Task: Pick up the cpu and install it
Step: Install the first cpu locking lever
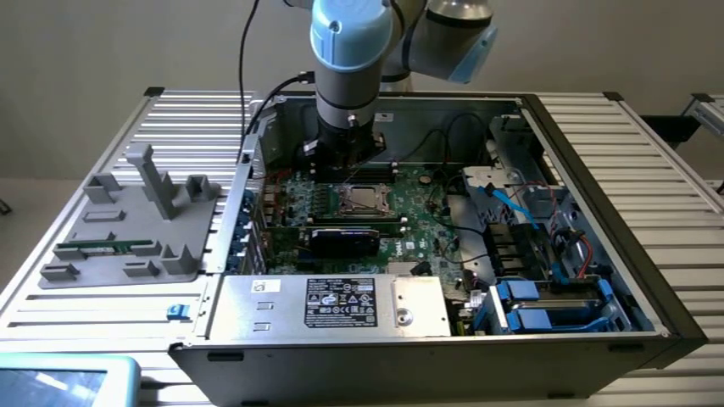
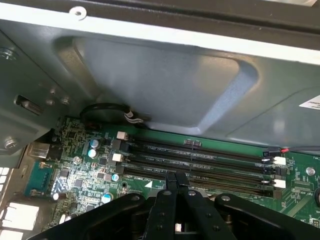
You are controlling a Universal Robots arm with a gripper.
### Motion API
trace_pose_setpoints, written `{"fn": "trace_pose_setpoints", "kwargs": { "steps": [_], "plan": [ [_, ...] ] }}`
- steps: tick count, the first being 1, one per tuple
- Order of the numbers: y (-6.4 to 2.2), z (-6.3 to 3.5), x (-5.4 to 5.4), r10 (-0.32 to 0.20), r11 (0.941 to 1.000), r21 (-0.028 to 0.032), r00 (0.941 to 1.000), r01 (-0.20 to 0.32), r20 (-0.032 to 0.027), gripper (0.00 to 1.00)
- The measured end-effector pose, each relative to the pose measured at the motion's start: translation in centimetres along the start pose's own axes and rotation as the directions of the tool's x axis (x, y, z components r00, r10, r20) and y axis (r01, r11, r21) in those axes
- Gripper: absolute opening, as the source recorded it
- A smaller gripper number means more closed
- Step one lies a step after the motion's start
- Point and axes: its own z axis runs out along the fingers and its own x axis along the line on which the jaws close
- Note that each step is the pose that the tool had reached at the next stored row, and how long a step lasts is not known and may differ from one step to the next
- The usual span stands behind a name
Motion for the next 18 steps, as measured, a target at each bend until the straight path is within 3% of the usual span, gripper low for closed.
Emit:
{"fn": "trace_pose_setpoints", "kwargs": {
  "steps": [18],
  "plan": [
    [-0.23,0.76,-0.24,-0.026,0.9997,0.0,0.9997,0.026,-0.0051,0.09]
  ]
}}
